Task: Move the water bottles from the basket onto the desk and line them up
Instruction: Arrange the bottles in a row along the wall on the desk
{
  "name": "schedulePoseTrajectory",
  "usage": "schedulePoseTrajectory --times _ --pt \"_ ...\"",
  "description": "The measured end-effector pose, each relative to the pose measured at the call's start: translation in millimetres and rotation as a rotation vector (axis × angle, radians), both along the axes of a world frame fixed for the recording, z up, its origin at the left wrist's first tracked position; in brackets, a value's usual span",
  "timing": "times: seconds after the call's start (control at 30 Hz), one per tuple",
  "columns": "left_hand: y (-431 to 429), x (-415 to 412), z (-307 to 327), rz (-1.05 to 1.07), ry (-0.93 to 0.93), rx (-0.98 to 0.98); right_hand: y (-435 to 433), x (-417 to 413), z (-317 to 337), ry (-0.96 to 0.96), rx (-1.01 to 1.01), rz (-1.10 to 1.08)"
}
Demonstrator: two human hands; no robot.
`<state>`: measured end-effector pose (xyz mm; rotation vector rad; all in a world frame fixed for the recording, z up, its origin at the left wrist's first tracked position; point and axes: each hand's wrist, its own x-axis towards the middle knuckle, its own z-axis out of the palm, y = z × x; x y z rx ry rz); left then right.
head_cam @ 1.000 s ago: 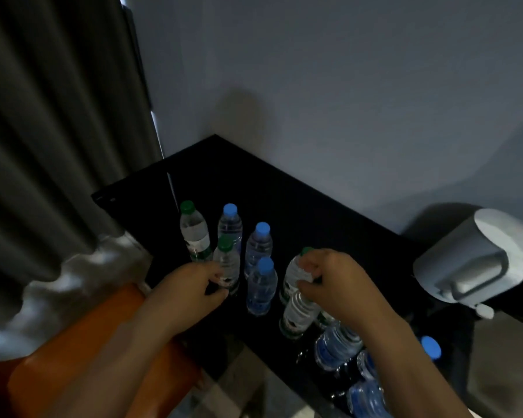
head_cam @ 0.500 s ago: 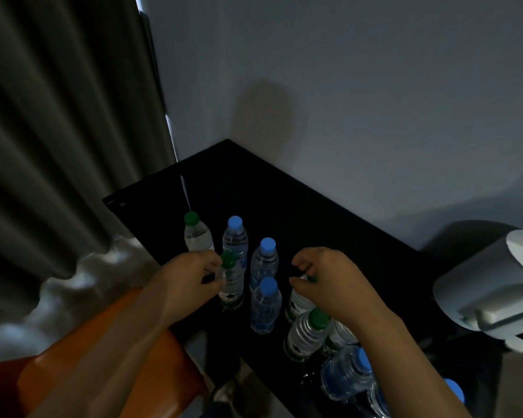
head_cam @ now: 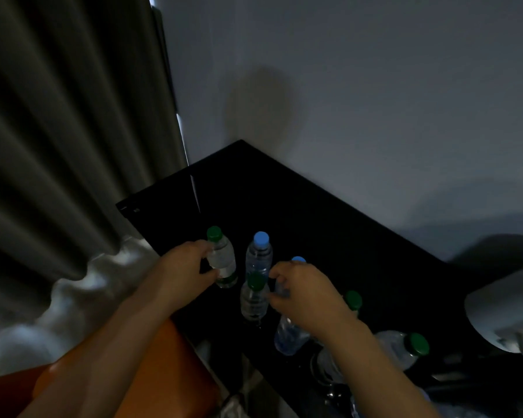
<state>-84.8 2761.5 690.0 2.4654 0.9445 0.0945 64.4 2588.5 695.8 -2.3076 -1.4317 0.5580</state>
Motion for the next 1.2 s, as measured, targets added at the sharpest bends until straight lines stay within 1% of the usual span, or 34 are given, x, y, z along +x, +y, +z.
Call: schedulePoseTrajectory --times 0.17,0.37,0.63,0.77,0.93,1.03,1.1,1.2 --pt "30.0 6.4 -6.2 -0.037 0.068 -0.013 27.1 -2.0 -14.2 0.013 -0.006 -0.047" --pt "56.8 15.9 -15.5 -0.107 0.169 0.009 46.0 -1.6 -26.2 0.015 -0.066 -0.085" --pt "79.3 45.2 -24.1 -0.198 0.114 0.022 55.1 -3.7 -34.1 -0.007 -0.155 -0.082" --pt "82.7 57.7 -32.9 -0.246 0.138 0.006 58.3 -2.6 -33.5 0.009 -0.203 -0.072" --pt "82.0 64.2 -42.6 -0.213 0.096 -0.042 60.7 0.3 -34.8 0.079 -0.222 -0.072" --pt "85.0 65.2 -43.6 -0.208 0.063 -0.046 61.0 -0.9 -34.0 0.08 -0.237 -0.074" --pt "86.2 61.8 -42.7 -0.212 0.039 -0.063 60.6 -4.0 -32.2 0.085 -0.233 -0.082" --pt "83.4 52.4 -40.5 -0.228 0.001 -0.085 59.5 -9.7 -24.5 0.091 -0.152 -0.123"
